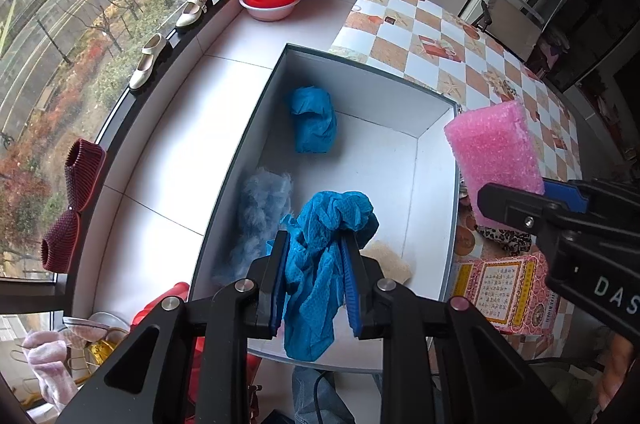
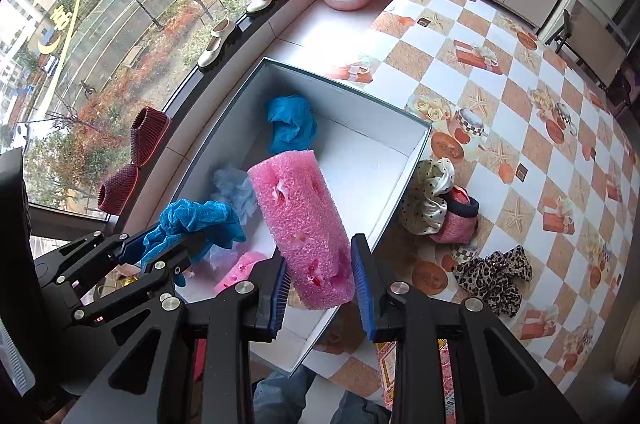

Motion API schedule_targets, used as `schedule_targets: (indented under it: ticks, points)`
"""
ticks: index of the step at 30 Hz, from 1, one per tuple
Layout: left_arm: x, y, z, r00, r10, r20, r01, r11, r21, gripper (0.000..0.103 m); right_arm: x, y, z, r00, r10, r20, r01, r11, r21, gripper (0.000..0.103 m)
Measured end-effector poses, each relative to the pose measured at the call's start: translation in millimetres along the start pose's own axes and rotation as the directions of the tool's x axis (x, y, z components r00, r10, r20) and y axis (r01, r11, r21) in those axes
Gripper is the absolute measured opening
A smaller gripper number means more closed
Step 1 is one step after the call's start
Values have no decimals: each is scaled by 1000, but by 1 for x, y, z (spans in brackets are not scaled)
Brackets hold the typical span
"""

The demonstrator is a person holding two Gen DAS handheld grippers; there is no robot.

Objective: Organize soft objects
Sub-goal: 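Hold the blue cloth and pink foam roll above the box, then lower the blue cloth and pink foam roll into the box and open both tools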

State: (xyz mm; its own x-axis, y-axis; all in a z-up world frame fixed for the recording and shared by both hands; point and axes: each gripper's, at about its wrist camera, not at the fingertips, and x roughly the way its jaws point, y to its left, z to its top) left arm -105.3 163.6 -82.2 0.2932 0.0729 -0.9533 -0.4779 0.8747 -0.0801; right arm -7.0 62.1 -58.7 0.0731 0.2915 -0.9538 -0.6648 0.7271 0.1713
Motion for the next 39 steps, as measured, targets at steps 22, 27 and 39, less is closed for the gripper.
schedule_targets:
  ticks: [22, 27, 39]
  points:
    - [29, -14, 4, 998, 21, -54, -21, 1000, 10, 27, 27, -9, 7, 998, 39, -58, -36, 998, 52, 31]
    - [37, -15, 6, 997, 29, -70, -28, 1000, 14, 27, 35, -6, 9, 997, 31, -70, -29, 999, 41, 31]
    - [44, -14, 6, 996, 17, -83, -17, 1000, 3, 67, 55, -10, 10, 993, 31, -111, -25, 998, 53, 31]
